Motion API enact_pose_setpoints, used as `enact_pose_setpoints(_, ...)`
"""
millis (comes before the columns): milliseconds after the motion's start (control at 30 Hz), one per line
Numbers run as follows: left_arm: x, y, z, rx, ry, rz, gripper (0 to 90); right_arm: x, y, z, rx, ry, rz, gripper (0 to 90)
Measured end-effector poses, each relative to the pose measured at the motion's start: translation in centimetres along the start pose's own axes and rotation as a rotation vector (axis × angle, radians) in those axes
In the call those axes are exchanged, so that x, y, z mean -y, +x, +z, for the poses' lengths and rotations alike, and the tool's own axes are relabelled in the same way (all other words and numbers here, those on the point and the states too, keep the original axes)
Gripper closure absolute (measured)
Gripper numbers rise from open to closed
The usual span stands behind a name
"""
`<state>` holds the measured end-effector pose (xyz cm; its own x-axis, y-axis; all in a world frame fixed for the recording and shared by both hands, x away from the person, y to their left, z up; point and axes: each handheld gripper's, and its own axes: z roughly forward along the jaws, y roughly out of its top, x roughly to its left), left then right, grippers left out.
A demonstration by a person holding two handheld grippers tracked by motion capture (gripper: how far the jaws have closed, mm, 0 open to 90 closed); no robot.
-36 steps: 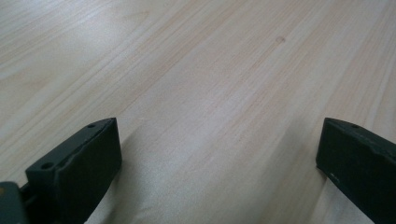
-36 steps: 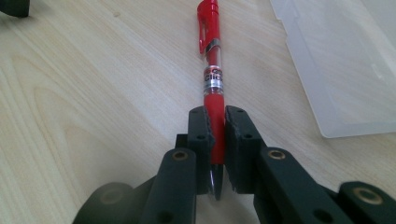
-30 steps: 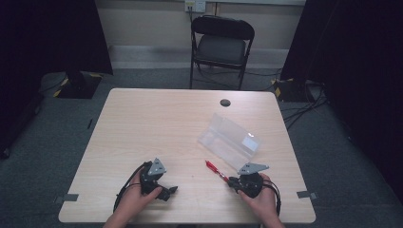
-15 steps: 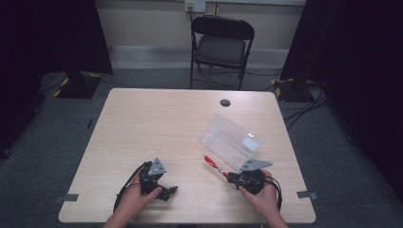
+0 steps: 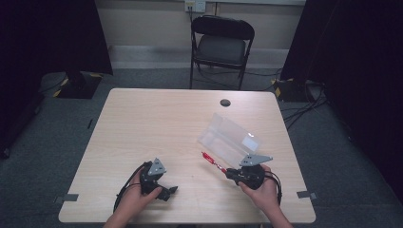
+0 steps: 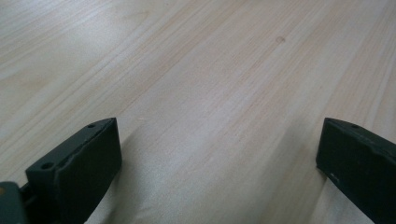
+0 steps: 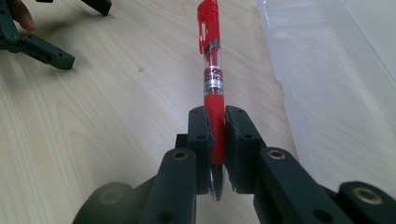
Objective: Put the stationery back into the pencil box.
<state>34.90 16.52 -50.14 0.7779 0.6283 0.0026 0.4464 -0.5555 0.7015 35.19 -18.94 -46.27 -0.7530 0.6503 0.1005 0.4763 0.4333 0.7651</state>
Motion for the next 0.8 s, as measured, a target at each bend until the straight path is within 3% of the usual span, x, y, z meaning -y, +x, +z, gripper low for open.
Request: enact_pose_setpoints(800,0.0,0.0,0.0,0.003,-0.003,0.0,0.0,-2.1,-1.7,-0.4,0.003,-0.02,0.002,81.2)
